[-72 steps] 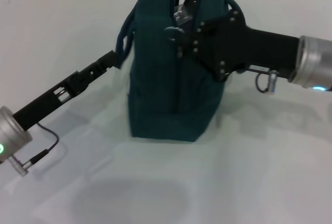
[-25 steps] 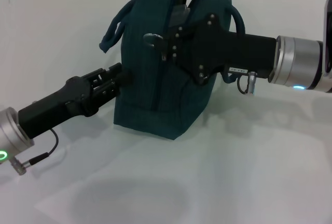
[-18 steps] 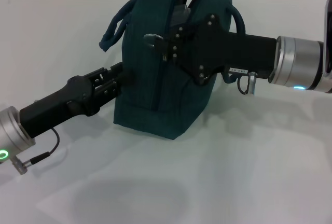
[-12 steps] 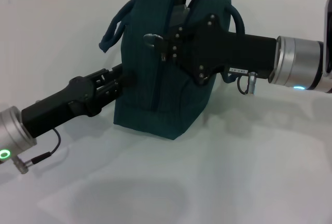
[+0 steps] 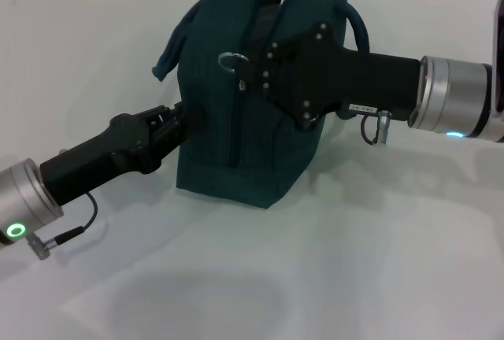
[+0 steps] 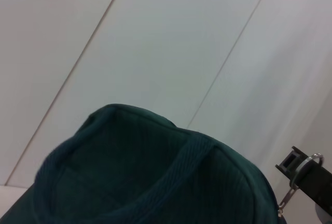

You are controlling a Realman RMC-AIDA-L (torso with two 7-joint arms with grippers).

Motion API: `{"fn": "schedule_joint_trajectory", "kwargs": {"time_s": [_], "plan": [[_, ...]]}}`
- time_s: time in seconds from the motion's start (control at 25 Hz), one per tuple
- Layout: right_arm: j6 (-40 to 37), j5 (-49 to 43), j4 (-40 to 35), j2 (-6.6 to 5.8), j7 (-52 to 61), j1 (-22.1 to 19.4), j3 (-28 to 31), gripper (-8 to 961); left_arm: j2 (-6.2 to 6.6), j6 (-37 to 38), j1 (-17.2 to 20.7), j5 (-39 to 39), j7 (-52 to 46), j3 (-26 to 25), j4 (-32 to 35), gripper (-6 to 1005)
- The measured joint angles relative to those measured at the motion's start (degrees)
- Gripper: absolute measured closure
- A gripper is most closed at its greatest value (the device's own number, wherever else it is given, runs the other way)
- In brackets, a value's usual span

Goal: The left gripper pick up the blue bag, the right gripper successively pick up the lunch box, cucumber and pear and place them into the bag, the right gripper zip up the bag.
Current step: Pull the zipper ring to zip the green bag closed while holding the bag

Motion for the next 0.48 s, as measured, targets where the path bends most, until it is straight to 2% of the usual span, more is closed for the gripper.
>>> {"fn": "schedule_joint_trajectory", "kwargs": {"time_s": [0.28,0.48], "plan": [[0.1,0.1,0.0,0.0,0.1,0.0,0.0,942,-0.03,0.2,0.0,0.3,0.2,0.3,-0.1,869],[0.2,2.4,0.0,0.0,0.4,-0.1,0.0,942,-0.01,0.3,-0.2,1.1,1.0,2.0,-0.1,914]]}}
